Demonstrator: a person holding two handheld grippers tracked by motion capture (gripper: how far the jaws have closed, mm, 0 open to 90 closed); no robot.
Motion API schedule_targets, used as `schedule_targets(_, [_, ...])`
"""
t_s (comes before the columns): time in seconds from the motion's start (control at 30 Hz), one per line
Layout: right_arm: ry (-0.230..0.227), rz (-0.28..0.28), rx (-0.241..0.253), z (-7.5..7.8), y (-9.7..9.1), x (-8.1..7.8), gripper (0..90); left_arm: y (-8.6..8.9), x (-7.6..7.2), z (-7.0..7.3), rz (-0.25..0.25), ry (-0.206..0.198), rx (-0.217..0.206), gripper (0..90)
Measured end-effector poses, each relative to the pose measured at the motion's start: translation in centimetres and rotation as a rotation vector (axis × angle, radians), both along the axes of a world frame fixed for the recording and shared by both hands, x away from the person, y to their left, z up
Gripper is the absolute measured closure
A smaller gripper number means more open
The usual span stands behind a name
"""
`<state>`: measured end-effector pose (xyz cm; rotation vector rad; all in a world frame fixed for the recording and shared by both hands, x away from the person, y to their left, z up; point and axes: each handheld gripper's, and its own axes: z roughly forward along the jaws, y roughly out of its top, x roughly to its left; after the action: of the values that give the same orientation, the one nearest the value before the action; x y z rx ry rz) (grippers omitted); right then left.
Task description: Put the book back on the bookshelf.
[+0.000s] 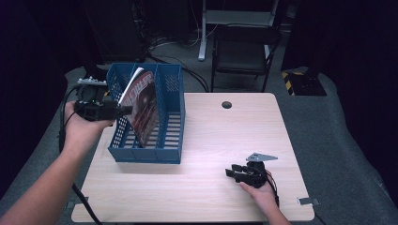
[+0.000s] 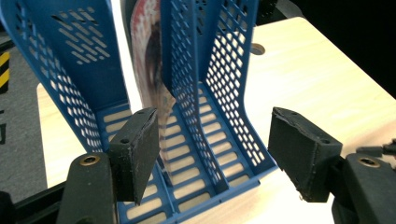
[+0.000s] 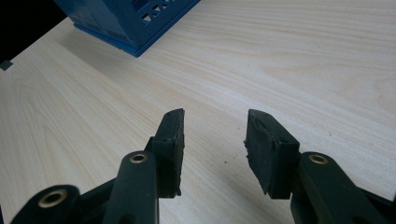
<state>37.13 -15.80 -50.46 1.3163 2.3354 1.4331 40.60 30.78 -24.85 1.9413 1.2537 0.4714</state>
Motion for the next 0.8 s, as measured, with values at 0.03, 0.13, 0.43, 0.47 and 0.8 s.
schedule_targets(0.03, [0.001,0.001,-0.002,0.0,0.0,0.0,57.0,0.0,0.0,0.0,0.0,0.0,0.0,33.9])
schedule_targets(0.13, [-0.004,0.003,-0.004,0.0,0.0,-0.1,57.0,-0.3,-0.7,-0.3,-0.021,0.0,0.0,33.9])
schedule_targets(0.43, [0.006,-0.004,-0.005,0.0,0.2,-0.2,57.0,-1.6,-2.3,-1.4,-0.111,0.018,0.019,33.9])
schedule_targets(0.47, [0.005,-0.005,-0.006,0.0,0.2,-0.2,57.0,-1.8,-2.4,-1.6,-0.119,0.018,0.019,33.9])
schedule_targets(0.8, [-0.005,-0.003,-0.006,0.0,0.1,-0.2,56.9,-3.7,-3.3,-4.8,-0.181,0.031,0.053,34.6])
